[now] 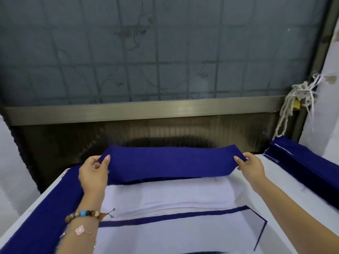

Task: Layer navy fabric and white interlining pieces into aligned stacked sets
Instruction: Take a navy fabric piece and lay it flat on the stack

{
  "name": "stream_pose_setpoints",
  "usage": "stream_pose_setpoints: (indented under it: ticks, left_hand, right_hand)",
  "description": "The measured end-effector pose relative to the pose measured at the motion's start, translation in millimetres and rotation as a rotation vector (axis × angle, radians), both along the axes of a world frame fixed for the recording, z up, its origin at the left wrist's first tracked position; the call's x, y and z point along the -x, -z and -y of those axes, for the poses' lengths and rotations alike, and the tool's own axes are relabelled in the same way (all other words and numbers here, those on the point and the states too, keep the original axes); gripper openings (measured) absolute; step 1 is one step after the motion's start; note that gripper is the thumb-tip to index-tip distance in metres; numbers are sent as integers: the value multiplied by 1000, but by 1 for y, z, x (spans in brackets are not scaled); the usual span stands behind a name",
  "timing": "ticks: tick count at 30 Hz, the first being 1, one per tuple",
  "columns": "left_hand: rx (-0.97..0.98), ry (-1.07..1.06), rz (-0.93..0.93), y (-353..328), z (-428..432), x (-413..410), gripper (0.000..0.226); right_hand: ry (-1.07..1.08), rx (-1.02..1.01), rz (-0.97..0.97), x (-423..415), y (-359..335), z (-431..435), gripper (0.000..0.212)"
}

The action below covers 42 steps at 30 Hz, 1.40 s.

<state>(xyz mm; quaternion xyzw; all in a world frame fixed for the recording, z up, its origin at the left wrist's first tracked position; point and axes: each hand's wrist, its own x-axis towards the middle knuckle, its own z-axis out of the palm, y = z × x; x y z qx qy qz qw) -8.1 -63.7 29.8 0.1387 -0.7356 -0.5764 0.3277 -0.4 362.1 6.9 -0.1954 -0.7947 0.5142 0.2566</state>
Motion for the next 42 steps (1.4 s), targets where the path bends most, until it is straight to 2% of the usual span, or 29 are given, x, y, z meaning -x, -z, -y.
stream_pose_setpoints:
  ticks: [4,9,13,19,24,28,32,35,40,42]
  left_hand:
    - [27,121,112,10,13,-32,10]
    - [-75,122,194,40,26,-67,12]
    - [-155,139,199,57,29,-86,1]
    - [-128,200,200,62,32,-94,4]
    - [-40,152,252,63,39,-95,8]
    - [148,145,309,61,42,-97,12]
    - [338,196,385,62,42,-101,16]
    - [405,240,368,62,41,-105,18]
    - [495,278,333,62,37,-108,13]
    - [489,266,313,62,36,-107,9]
  right_hand:
    - [-83,34,50,-43,17,-5,10]
    - [-183,41,-1,-91,38,2,9]
    - [-229,-18,-12,-108,42,0,10]
    - [-203,41,-19,-116,41,-4,9]
    - [-244,5,33,-119,39,-3,11]
    - [-287,-31,86,-126,35,-3,12]
    - [-321,-151,168,-130,34,-3,26]
    - [-348,-198,202,-131,34,-1,31]
    - [-357,-263,147,-128,40,1,6]
    - [-358,-276,143,-126,40,0,8]
